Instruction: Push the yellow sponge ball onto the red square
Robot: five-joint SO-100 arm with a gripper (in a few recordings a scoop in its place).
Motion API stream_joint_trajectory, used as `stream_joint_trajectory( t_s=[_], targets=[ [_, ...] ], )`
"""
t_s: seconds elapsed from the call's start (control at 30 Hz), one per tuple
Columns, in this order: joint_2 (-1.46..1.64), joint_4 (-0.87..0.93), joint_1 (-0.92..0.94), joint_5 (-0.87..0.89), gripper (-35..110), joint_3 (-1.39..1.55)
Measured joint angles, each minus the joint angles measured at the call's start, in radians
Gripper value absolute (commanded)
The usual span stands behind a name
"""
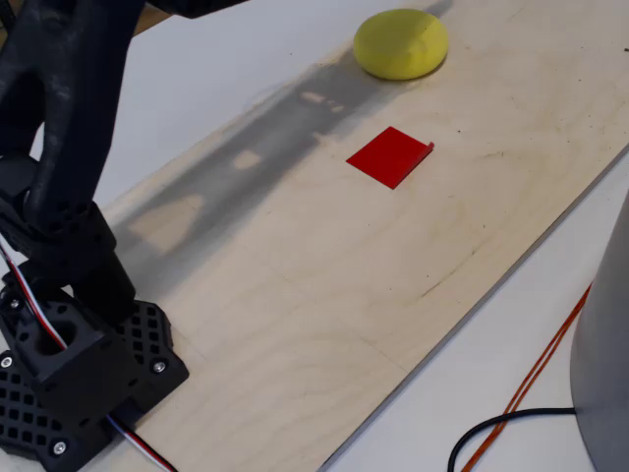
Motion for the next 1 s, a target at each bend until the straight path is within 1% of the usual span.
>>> stream_joint_trajectory(
  t_s=[0.1, 0.33, 0.47, 0.53, 1.0],
  targets=[
    [-0.003, 0.000, 0.000, 0.000, 29, -0.002],
    [-0.040, -0.015, 0.015, 0.121, 30, 0.032],
    [-0.041, -0.015, 0.012, 0.163, 30, 0.072],
    [-0.038, -0.038, 0.006, 0.186, 30, 0.107],
    [0.146, -0.037, -0.040, 0.273, 30, 0.396]
  ],
)
